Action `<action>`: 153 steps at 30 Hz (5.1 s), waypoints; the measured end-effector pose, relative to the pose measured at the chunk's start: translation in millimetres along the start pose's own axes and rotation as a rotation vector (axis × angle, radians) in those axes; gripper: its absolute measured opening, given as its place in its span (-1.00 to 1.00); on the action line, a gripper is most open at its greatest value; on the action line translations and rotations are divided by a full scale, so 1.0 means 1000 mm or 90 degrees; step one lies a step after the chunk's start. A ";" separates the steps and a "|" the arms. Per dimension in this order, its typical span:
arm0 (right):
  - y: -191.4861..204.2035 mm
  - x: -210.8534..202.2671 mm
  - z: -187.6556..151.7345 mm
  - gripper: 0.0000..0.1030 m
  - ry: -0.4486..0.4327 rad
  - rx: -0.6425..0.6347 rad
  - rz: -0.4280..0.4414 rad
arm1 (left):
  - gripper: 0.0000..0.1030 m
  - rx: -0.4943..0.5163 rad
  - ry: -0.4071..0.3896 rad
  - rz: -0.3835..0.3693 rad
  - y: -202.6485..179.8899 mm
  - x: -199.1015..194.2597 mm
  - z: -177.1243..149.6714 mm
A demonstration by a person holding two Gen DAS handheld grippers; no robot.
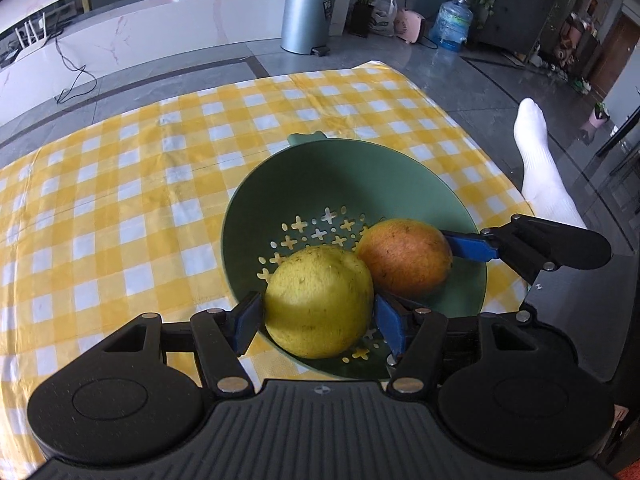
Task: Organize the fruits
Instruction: 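Carry pear and mango over the colander and open both tools to release them, then move both tools back toward the cucumber and remaining oranges, then lower the left tool around the green cucumber while the right tool approaches an orange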
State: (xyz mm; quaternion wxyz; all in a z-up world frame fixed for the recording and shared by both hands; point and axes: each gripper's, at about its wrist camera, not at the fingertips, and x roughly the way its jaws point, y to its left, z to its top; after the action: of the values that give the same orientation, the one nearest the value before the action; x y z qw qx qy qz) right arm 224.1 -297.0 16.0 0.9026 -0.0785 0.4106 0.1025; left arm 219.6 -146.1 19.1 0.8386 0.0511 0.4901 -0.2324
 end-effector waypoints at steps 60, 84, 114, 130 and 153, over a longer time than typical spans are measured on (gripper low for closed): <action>0.059 -0.080 -0.037 0.82 -0.271 0.027 -0.095 | 0.49 -0.156 -0.103 0.067 0.054 -0.112 -0.083; 0.140 -0.049 -0.071 0.32 -0.105 -0.105 0.076 | 0.49 -0.430 0.002 0.041 0.118 -0.086 -0.178; 0.167 -0.019 -0.061 0.09 -0.076 -0.084 0.214 | 0.44 -0.617 -0.076 0.055 0.141 -0.062 -0.200; 0.156 0.019 -0.049 -0.14 -0.019 0.068 0.332 | 0.40 -0.640 -0.075 0.058 0.152 -0.065 -0.204; 0.108 0.002 -0.053 -0.21 -0.012 0.085 0.147 | 0.77 -0.582 -0.046 0.260 0.104 -0.040 -0.167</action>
State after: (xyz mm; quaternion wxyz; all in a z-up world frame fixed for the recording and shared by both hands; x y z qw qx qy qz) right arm 160.4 -204.5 -26.4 0.8917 0.0308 0.4146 0.1791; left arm 115.7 12.3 -48.1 0.8201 -0.2348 0.4923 0.1732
